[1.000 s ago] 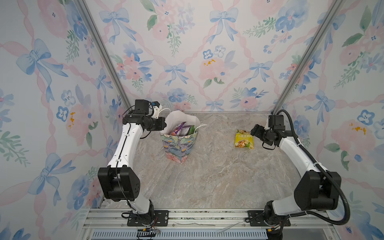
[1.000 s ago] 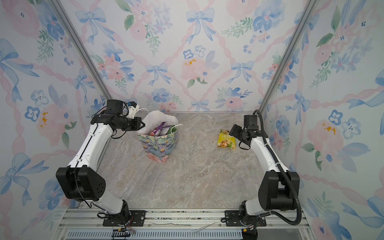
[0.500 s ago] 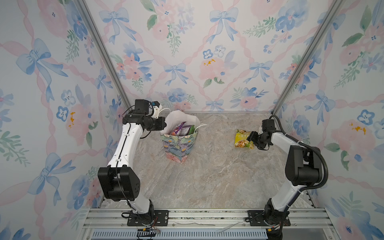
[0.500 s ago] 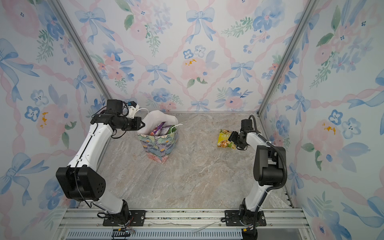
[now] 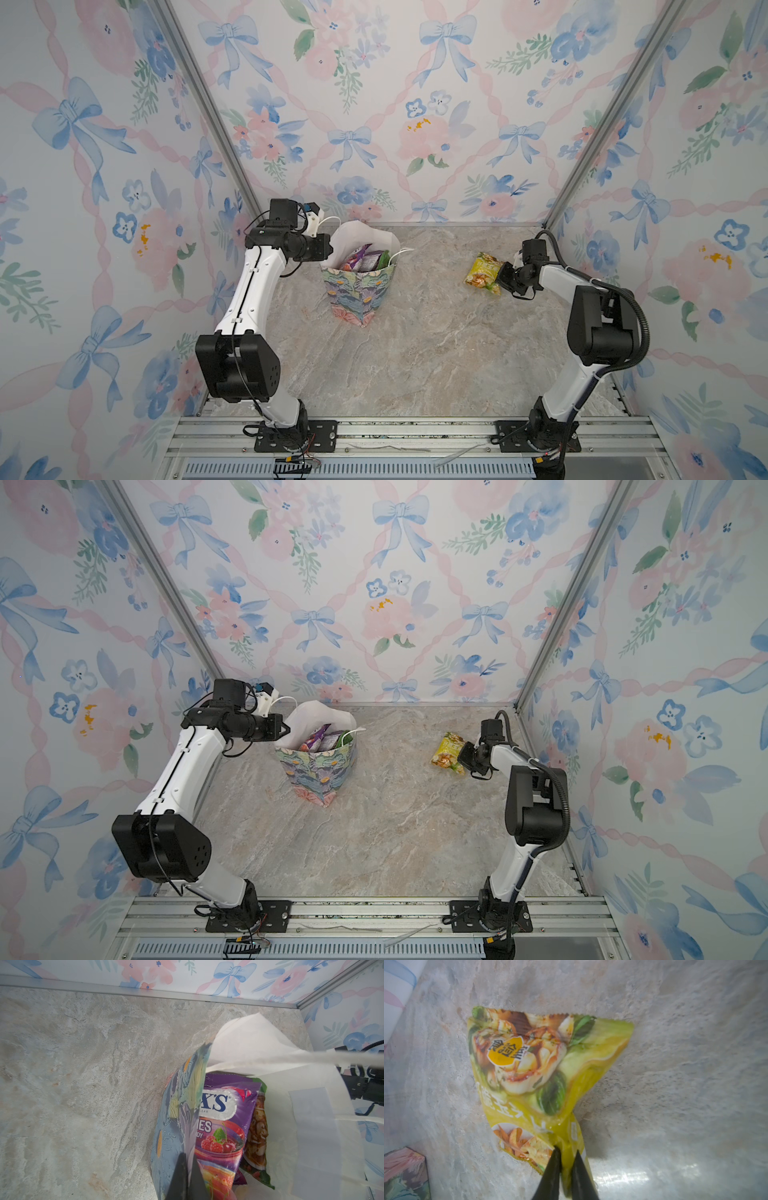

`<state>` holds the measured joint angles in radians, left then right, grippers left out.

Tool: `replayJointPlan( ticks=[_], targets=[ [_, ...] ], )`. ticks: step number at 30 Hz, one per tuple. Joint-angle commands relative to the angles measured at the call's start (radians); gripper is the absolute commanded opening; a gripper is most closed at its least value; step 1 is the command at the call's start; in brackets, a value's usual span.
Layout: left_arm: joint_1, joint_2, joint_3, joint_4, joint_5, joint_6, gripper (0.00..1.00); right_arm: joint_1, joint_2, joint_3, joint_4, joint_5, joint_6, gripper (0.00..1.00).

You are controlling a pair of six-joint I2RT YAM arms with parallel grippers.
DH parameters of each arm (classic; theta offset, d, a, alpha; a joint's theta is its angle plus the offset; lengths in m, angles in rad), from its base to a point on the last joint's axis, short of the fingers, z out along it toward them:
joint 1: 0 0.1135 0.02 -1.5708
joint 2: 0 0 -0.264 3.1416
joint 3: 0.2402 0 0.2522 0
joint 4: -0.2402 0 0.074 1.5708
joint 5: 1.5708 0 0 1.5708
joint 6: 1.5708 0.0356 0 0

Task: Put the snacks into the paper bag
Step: 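Move the right gripper to the yellow packet and grasp it, then lift the yellow packet with the right gripper and carry it over the bag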

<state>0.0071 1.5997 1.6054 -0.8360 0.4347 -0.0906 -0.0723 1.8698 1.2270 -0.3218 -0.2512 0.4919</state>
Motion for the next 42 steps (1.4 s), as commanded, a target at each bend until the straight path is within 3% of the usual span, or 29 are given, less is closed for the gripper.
replayJointPlan(
  ticks=[1,8,24,32,42],
  targets=[
    [0.009,-0.006,-0.013,-0.022,-0.013,0.006,0.00,0.001,-0.054,-0.021,0.018,-0.030,0.004,0.04],
    [0.010,0.003,-0.019,-0.021,-0.010,0.002,0.00,0.073,-0.147,0.005,-0.015,-0.032,0.003,0.00],
    [0.012,-0.001,-0.015,-0.022,-0.010,0.000,0.00,0.367,-0.310,0.306,-0.160,0.044,0.042,0.00],
    [0.012,-0.007,-0.015,-0.021,-0.010,0.002,0.00,0.543,-0.296,0.528,-0.182,0.101,0.045,0.00],
    [0.012,-0.011,-0.016,-0.021,-0.011,0.001,0.00,0.741,-0.126,0.811,-0.222,0.165,0.010,0.00]
  ],
)
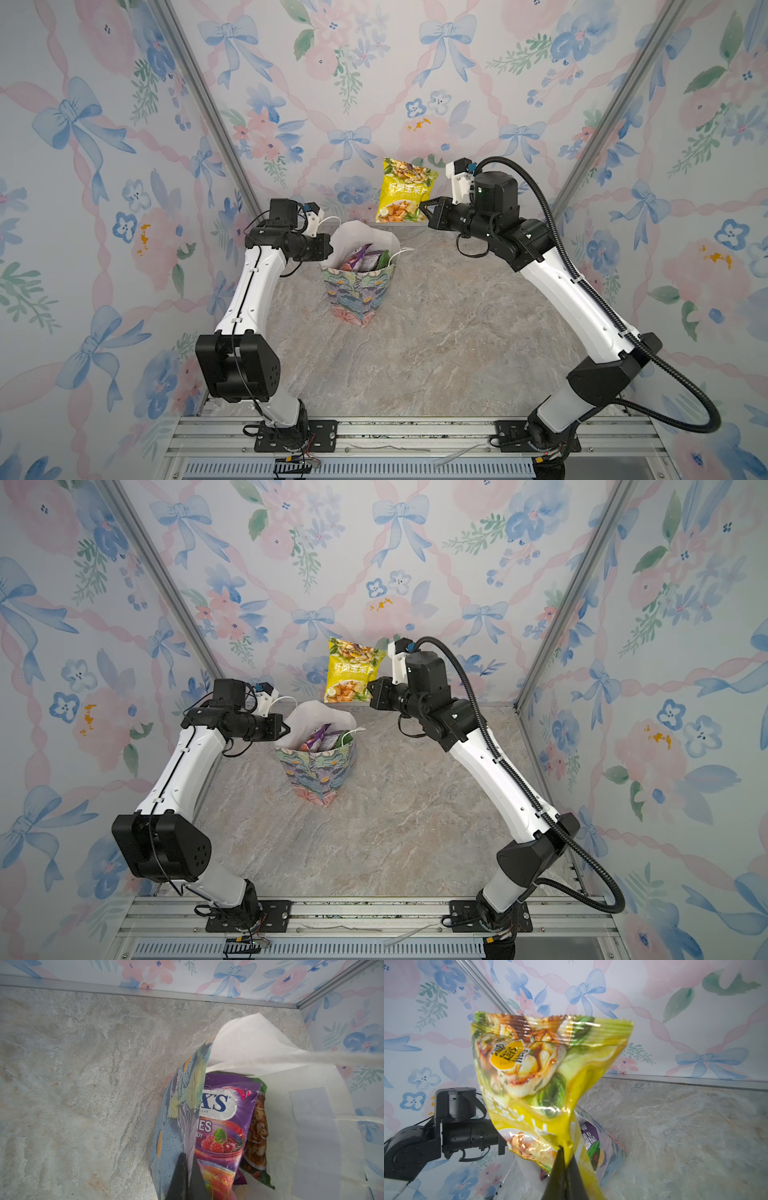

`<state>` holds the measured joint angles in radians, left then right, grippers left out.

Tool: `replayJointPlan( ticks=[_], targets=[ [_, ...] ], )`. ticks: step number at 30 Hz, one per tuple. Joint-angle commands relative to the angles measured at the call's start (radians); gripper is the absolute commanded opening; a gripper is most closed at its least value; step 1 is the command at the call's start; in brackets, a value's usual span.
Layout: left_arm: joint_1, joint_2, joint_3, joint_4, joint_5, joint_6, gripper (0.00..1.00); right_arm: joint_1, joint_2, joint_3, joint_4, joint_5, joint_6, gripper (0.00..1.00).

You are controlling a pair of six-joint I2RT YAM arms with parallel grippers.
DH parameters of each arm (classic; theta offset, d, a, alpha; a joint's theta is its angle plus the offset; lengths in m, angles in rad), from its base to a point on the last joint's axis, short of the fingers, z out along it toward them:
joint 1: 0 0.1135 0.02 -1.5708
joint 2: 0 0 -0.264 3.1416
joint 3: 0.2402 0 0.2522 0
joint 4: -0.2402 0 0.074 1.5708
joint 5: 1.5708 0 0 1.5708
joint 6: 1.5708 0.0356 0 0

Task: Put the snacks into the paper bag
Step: 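Lift the yellow packet with the right gripper and carry it over the bag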

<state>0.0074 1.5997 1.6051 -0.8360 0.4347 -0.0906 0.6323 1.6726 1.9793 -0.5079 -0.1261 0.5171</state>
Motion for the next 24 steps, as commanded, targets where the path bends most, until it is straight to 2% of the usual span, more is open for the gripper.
replayJointPlan(
  ticks=[1,5,8,15,24],
  targets=[
    [0.011,-0.012,-0.015,-0.020,-0.012,0.001,0.00,0.052,0.095,0.086,-0.037,0.045,-0.017,0.00],
    [0.011,-0.010,-0.017,-0.021,-0.013,0.000,0.00,0.120,0.205,0.219,-0.068,0.092,-0.034,0.00],
    [0.011,-0.013,-0.014,-0.021,-0.013,0.001,0.00,0.152,0.251,0.249,-0.059,0.137,-0.035,0.00],
    [0.013,-0.014,-0.018,-0.020,-0.016,0.002,0.00,0.177,0.218,0.094,0.066,0.232,-0.007,0.00],
    [0.015,-0.020,-0.017,-0.020,-0.014,0.001,0.00,0.178,0.172,-0.028,0.096,0.285,0.004,0.00]
  ],
)
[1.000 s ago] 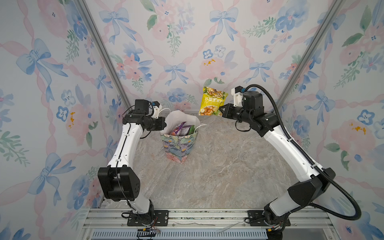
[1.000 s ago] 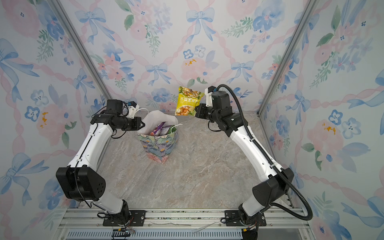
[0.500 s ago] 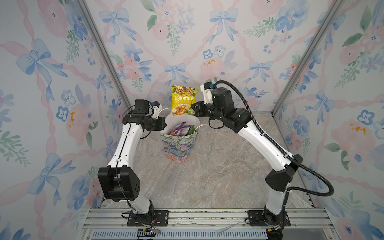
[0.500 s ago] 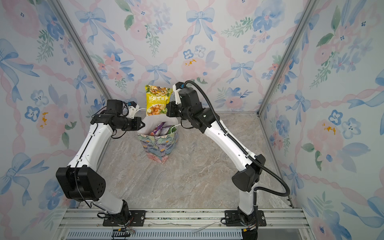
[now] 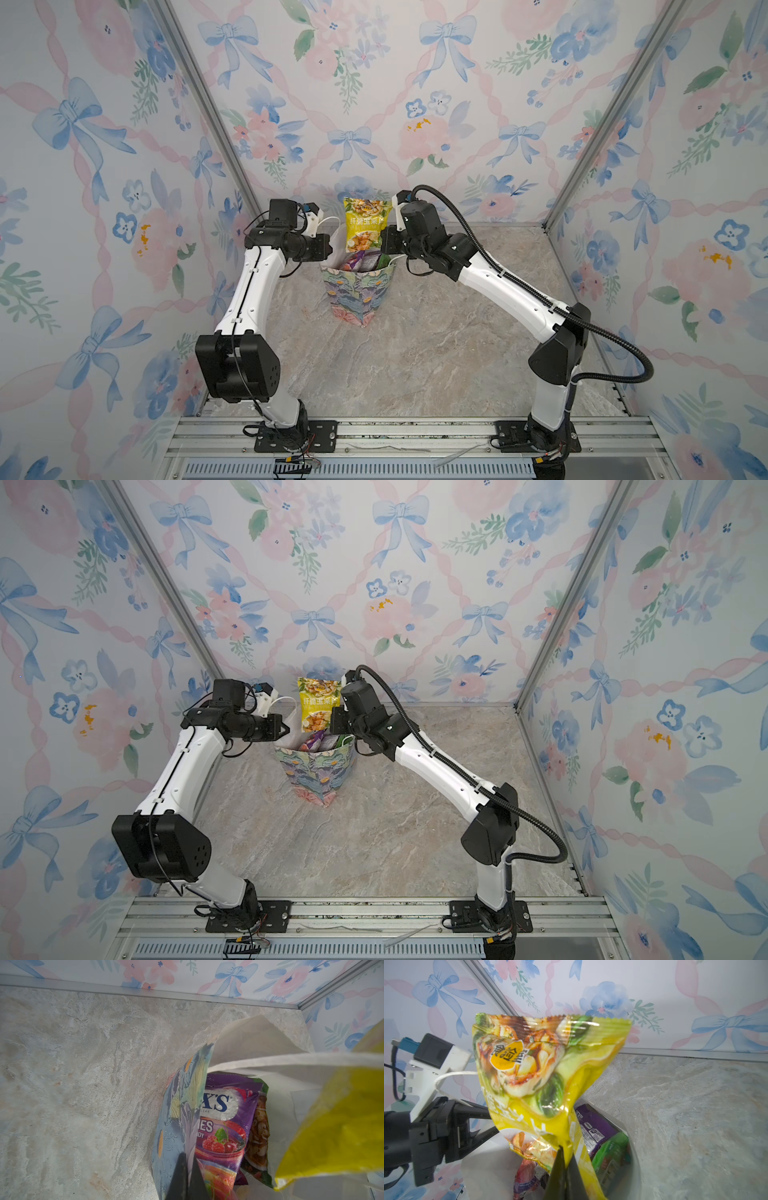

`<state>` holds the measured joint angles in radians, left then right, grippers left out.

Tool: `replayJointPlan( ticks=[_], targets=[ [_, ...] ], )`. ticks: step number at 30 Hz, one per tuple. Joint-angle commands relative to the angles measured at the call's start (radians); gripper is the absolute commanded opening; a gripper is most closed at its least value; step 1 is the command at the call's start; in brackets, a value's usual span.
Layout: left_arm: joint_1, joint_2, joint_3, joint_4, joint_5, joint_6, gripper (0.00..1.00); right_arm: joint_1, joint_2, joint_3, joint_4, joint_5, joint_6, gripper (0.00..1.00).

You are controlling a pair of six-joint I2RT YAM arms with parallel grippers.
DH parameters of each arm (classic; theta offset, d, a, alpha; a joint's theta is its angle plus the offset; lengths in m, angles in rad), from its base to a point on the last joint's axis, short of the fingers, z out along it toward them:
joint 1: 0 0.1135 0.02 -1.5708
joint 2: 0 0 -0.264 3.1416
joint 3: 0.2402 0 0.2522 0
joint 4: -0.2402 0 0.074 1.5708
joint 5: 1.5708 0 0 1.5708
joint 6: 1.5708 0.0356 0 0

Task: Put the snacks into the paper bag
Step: 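Lift the yellow packet with the right gripper and carry it over the bag, then push the yellow packet down into the paper bag and open the right gripper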

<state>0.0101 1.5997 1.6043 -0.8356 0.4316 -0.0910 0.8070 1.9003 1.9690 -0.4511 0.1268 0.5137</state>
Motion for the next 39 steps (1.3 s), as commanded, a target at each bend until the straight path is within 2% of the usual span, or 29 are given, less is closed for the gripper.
replayJointPlan(
  ticks=[1,18,20,24,27,33,36,39],
  targets=[
    [0.011,-0.021,-0.015,-0.020,-0.011,0.002,0.00,0.004,-0.058,-0.023,0.034,0.030,0.008,0.00],
    [0.012,-0.021,-0.015,-0.020,-0.011,0.002,0.00,0.042,-0.093,-0.178,0.037,-0.039,0.095,0.01],
    [0.012,-0.021,-0.016,-0.020,-0.011,0.002,0.00,0.043,-0.088,-0.171,0.025,-0.050,0.096,0.10],
    [0.011,-0.021,-0.016,-0.021,-0.013,0.002,0.00,0.043,-0.096,-0.132,-0.016,-0.030,0.065,0.54],
    [0.011,-0.020,-0.016,-0.020,-0.011,0.002,0.00,0.044,-0.109,-0.069,-0.047,0.007,-0.012,0.65],
    [0.012,-0.020,-0.015,-0.020,-0.014,0.002,0.00,0.058,-0.018,0.191,-0.209,0.064,-0.199,0.66],
    [0.011,-0.019,-0.014,-0.020,-0.014,0.002,0.00,0.065,0.087,0.361,-0.325,0.068,-0.264,0.61],
    [0.012,-0.015,-0.014,-0.021,-0.013,0.002,0.00,0.072,0.205,0.540,-0.454,0.070,-0.311,0.52]
  ],
)
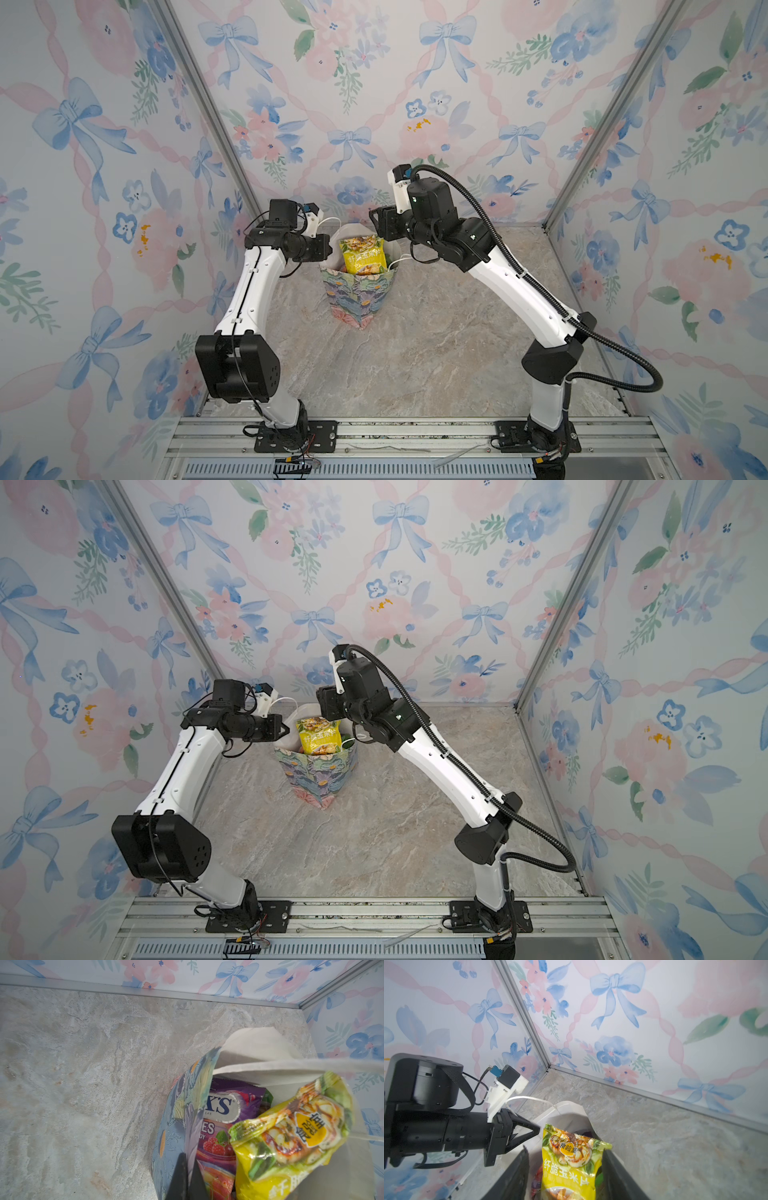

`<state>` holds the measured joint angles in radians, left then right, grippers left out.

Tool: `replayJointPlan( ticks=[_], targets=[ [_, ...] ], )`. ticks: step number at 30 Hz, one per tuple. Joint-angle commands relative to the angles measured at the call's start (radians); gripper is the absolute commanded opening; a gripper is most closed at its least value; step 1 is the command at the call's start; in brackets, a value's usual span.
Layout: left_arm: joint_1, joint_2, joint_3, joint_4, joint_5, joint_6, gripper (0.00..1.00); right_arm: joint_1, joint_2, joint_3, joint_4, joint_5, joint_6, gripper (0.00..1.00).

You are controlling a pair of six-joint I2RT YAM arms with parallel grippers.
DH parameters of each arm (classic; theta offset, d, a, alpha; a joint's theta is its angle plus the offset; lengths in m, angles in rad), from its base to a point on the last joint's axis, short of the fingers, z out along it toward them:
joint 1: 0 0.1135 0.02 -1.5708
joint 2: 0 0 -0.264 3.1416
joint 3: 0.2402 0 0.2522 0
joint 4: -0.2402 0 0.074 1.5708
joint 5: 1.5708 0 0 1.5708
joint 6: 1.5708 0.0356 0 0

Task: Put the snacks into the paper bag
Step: 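Push the yellow packet down into the paper bag and open the right gripper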

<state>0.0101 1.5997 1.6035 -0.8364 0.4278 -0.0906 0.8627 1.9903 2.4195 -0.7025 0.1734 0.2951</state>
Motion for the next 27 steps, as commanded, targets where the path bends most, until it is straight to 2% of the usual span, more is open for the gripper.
replayJointPlan(
  ticks=[1,5,11,19,27],
  targets=[
    [0.013,-0.014,-0.014,-0.020,-0.009,0.001,0.00,0.019,0.145,0.141,-0.235,0.023,-0.104,0.50],
    [0.012,-0.012,-0.013,-0.020,-0.005,0.000,0.00,0.029,0.256,0.284,-0.332,0.005,-0.131,0.42],
    [0.012,-0.007,-0.010,-0.021,0.002,-0.001,0.00,0.038,0.299,0.260,-0.334,-0.020,-0.139,0.35],
    [0.013,-0.006,-0.006,-0.017,0.053,-0.001,0.00,0.014,0.396,0.256,-0.348,-0.049,-0.116,0.33],
    [0.010,0.004,-0.004,-0.015,0.050,-0.003,0.00,-0.036,0.447,0.267,-0.336,-0.083,-0.086,0.32]
  ],
)
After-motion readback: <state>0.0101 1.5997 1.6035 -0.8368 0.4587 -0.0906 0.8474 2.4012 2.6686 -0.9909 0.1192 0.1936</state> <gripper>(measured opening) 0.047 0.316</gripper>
